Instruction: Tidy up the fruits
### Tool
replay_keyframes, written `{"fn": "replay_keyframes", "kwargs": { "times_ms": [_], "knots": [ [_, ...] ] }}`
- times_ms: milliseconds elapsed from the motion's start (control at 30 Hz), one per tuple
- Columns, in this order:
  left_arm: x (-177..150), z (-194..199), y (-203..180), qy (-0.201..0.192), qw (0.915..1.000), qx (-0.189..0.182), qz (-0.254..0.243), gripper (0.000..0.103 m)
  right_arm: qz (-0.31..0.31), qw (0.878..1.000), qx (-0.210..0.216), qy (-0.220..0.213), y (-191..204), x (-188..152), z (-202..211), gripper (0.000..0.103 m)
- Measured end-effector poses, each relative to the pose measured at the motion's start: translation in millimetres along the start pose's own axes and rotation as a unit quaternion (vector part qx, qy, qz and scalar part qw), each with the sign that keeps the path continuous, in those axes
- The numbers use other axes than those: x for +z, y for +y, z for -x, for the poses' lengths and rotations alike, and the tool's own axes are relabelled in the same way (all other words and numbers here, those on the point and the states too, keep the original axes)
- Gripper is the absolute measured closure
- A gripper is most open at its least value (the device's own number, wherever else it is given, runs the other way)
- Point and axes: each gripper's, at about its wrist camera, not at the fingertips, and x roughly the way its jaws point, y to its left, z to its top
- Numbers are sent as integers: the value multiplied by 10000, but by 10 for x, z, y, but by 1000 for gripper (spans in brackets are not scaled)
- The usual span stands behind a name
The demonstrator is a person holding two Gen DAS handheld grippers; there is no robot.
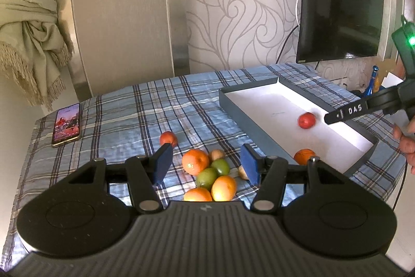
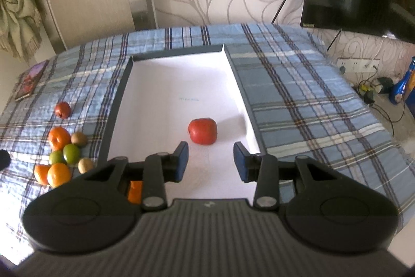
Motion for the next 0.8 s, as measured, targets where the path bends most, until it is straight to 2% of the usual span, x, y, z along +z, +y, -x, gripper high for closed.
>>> {"fn": "replay_keyframes", "kwargs": {
  "times_ms": [267, 800],
  "knots": [
    [38, -18, -56, 44, 9999, 73, 86, 40, 79, 9995, 76, -294, -61, 6, 200, 62],
    [136, -16, -46, -71, 9997, 244, 36, 39, 517, 9935, 901, -476, 354, -25, 486, 62]
  ]
}}
